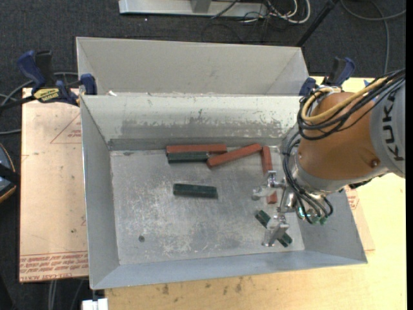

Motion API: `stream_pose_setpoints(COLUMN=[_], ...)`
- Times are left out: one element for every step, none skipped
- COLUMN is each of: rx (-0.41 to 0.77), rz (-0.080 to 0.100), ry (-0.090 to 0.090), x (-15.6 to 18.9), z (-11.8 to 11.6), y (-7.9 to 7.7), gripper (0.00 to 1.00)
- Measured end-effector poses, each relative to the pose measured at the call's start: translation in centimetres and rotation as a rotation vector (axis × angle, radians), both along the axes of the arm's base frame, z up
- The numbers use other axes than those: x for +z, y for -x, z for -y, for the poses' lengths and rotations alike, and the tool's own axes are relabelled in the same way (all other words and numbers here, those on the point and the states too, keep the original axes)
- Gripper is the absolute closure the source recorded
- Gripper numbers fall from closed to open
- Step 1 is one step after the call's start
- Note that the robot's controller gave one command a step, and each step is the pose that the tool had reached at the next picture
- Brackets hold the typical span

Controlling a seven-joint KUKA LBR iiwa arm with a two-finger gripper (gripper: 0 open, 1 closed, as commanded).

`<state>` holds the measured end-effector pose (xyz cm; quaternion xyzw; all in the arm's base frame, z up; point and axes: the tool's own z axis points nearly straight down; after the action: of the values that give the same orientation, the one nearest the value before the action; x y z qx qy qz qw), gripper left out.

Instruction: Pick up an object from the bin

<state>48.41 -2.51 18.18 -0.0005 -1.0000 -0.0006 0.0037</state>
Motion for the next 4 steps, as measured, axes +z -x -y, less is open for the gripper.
stream_pose_setpoints(rx=[0.001,0.068,0.060,0.061], rz=[0.007,0.013,0.014,0.014], ry=[0.001,0.000,-0.001,-0.001], x=[0.3,-1.0,-10.6,-10.6], z=[0.0,0.7,4.0,4.0], y=[-0.2,-1.0,-3.0,-3.0], gripper=[0.00,0.00,1.00,1.00])
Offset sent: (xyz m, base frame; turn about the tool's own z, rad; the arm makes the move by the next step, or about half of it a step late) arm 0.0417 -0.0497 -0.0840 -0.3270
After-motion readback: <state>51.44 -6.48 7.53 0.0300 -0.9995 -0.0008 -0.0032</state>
